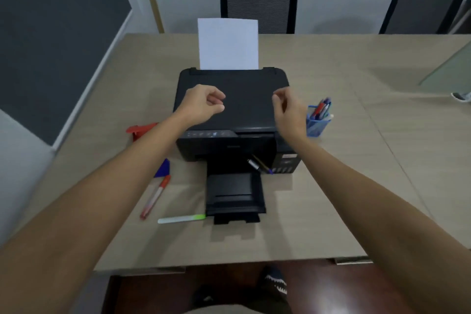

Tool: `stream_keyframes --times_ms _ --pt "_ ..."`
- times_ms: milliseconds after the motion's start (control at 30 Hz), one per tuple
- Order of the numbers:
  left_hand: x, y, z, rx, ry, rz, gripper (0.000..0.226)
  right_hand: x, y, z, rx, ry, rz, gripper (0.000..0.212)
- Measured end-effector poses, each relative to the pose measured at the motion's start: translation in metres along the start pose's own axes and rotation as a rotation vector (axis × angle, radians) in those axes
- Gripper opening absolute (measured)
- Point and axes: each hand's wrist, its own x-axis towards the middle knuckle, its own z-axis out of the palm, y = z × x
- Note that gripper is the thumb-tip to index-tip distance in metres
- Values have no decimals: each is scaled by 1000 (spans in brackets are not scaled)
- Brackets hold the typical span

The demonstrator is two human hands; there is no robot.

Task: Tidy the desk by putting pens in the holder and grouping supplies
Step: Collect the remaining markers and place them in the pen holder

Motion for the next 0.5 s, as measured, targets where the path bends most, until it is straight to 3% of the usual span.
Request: stream_keyframes --times_ms 100,233,367,500 --pt "-39 -47 -18 -9 -79 -49 22 -55 -8 25 -55 -110 -99 13" --pt "-91 -117 -12 35 -193 -157 16 -118 4 57 -182 -337 -9 12" --pt "-130 -179 32 173 -384 -291 22 -149 19 71 -327 -479 184 20" --pt "-159 -207 81 335 -459 -280 36 -154 26 82 -533 -545 134 35"
